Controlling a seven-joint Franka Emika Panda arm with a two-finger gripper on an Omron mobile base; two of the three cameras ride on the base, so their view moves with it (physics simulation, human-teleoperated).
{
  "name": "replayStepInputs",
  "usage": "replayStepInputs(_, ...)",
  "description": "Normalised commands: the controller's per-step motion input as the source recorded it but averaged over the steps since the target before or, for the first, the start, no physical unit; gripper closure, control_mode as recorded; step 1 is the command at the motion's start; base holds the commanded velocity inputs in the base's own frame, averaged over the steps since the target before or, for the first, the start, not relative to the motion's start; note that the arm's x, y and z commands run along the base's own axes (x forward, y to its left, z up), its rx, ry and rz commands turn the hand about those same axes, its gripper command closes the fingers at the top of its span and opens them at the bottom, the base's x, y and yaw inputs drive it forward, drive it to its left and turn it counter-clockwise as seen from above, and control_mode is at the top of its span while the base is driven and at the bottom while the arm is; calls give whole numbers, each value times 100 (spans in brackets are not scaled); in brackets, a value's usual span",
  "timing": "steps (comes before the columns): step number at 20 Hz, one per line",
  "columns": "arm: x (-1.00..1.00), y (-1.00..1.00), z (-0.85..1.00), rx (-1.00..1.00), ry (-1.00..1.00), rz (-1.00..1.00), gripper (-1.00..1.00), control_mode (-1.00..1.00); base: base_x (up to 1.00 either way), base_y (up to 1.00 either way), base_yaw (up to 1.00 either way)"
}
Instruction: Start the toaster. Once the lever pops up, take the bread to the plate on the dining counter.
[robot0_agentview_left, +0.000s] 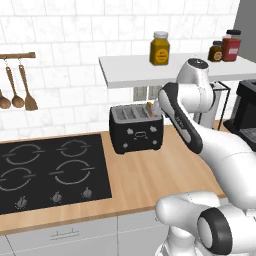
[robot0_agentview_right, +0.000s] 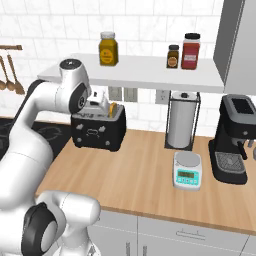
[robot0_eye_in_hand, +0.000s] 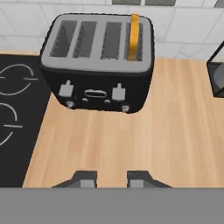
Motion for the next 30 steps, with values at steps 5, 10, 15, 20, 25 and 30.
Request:
replayStepInputs(5,36,0,-26,-3,-3,0,100,-100,0,0,0)
replayStepInputs(10,14,7,-41,-3,0,0,100,-100,0,0,0)
replayStepInputs(15,11,7,-46,-3,0,-1,100,-100,0,0,0)
replayStepInputs(20,37,0,-30,0,0,-5,100,-100,0,0,0)
replayStepInputs(25,41,0,-19,0,0,-8,100,-100,0,0,0)
replayStepInputs(30,45,0,-15,0,0,-6,100,-100,0,0,0)
